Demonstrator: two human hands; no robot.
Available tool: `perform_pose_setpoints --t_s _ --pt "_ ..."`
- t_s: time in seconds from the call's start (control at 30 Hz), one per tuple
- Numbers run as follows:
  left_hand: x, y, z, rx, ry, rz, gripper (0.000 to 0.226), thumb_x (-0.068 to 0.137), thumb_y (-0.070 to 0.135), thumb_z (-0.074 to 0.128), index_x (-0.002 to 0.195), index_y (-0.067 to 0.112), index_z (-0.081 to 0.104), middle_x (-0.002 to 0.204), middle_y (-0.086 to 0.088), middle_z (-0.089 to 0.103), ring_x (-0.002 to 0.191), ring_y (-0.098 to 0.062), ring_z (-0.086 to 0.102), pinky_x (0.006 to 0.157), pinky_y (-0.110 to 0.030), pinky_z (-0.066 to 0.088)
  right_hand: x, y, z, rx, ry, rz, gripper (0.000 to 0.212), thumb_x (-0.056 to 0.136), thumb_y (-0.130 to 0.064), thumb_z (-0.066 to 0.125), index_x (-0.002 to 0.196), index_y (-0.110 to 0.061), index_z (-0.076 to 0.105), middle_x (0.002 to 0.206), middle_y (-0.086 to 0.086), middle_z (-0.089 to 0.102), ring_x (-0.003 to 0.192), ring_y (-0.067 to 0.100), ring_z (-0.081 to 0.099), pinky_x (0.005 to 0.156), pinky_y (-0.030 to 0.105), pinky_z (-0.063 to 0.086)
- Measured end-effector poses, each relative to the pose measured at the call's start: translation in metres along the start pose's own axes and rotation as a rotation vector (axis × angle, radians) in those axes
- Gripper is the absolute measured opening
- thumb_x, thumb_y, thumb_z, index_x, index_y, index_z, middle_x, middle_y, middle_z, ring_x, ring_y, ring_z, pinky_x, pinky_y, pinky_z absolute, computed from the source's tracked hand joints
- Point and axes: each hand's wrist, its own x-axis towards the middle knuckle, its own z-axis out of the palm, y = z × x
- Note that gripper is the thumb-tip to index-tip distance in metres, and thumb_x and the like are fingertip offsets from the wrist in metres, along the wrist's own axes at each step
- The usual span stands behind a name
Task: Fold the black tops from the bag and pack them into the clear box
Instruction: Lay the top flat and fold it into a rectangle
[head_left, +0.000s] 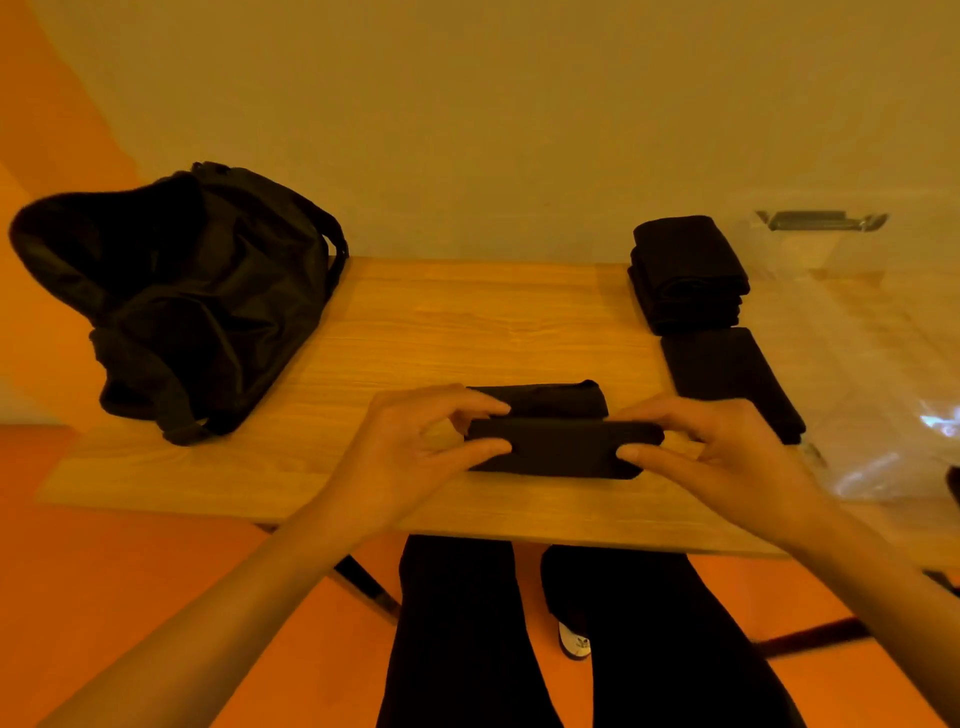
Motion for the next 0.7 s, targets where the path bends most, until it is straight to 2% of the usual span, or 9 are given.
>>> perform_pose_setpoints --t_s 0.07,0.1,0.17,0.23,0.3,0.37,0.47,0.6,0.7 --pt "0.016 -0.001 -0.001 -0.083 0.02 -0.099 0.025 0.078 0.033 0.076 0.102 0.039 0.072 0.097 0.004 0.072 0.087 -0.008 0.068 0.078 -0.012 0.049 0.019 0.009 -0.004 0.042 -0.042 0.051 0.024 0.087 -0.028 0.063 0.11 -0.027 0.065 0.076 -0.042 0.062 0.077 -0.02 0.06 0.069 0.002 0.045" --pt "0.025 -0.004 0.0 -0.141 0.024 -0.156 0.022 0.079 0.032 0.075 0.1 0.039 0.073 0.097 0.0 0.073 0.085 -0.008 0.068 0.077 -0.015 0.051 0.029 0.012 -0.005 0.057 -0.058 0.074 0.022 0.086 -0.027 0.062 0.108 -0.026 0.065 0.075 -0.042 0.062 0.077 -0.02 0.06 0.069 0.002 0.045" --pt "0.039 -0.015 0.005 -0.24 0.031 -0.266 0.016 0.085 0.027 0.072 0.098 0.036 0.074 0.098 -0.008 0.073 0.086 -0.01 0.069 0.076 -0.021 0.055 0.047 0.02 -0.003 0.073 -0.057 0.109 0.022 0.086 -0.041 0.059 0.106 -0.034 0.065 0.097 -0.038 0.066 0.097 -0.015 0.062 0.083 0.01 0.049" --pt "0.045 -0.027 0.011 -0.231 0.027 -0.309 0.018 0.094 0.021 0.069 0.102 0.036 0.073 0.099 -0.007 0.073 0.09 -0.019 0.07 0.078 -0.03 0.056 0.059 0.033 0.003 0.076 -0.077 0.141 0.029 0.085 -0.051 0.054 0.108 -0.036 0.065 0.117 -0.028 0.066 0.114 -0.006 0.06 0.093 0.02 0.05" --pt "0.045 -0.036 0.015 -0.175 -0.037 -0.338 0.02 0.097 0.025 0.066 0.111 0.04 0.068 0.105 0.005 0.073 0.094 -0.021 0.07 0.079 -0.037 0.056 0.064 0.046 0.009 0.087 -0.116 0.188 0.032 0.086 -0.054 0.053 0.109 -0.036 0.065 0.11 -0.017 0.071 0.105 0.003 0.067 0.087 0.028 0.057" --pt "0.04 -0.04 0.02 -0.189 -0.096 -0.39 0.025 0.096 0.028 0.065 0.119 0.039 0.064 0.112 0.015 0.071 0.098 -0.013 0.072 0.08 -0.036 0.061 0.063 0.051 0.017 0.14 -0.127 0.233 0.03 0.085 -0.052 0.055 0.106 -0.034 0.065 0.1 -0.015 0.072 0.091 0.006 0.07 0.076 0.029 0.059" --pt "0.038 -0.043 0.025 -0.221 -0.055 -0.467 0.031 0.094 0.016 0.067 0.119 0.034 0.065 0.112 0.009 0.072 0.097 -0.01 0.073 0.078 -0.038 0.063 0.062 0.057 0.026 0.213 -0.026 0.291 0.026 0.084 -0.043 0.059 0.103 -0.027 0.067 0.099 -0.018 0.07 0.094 0.002 0.068 0.08 0.021 0.056" --pt "0.051 -0.045 0.028 -0.186 0.018 -0.509 0.024 0.096 0.017 0.066 0.115 0.033 0.065 0.106 0.009 0.068 0.091 -0.01 0.074 0.069 -0.039 0.064 0.068 0.059 0.034 0.253 0.067 0.363 0.023 0.086 -0.037 0.064 0.102 -0.022 0.07 0.093 -0.009 0.074 0.089 0.007 0.071 0.077 0.035 0.06" --pt "0.054 -0.047 0.034 -0.113 0.011 -0.533 0.017 0.096 0.018 0.067 0.108 0.03 0.067 0.096 0.015 0.066 0.084 -0.01 0.073 0.067 -0.04 0.063 0.069 0.064 0.038 0.232 0.118 0.396 0.02 0.083 -0.043 0.067 0.097 -0.029 0.071 0.087 -0.006 0.073 0.083 0.011 0.072 0.074 0.039 0.061"
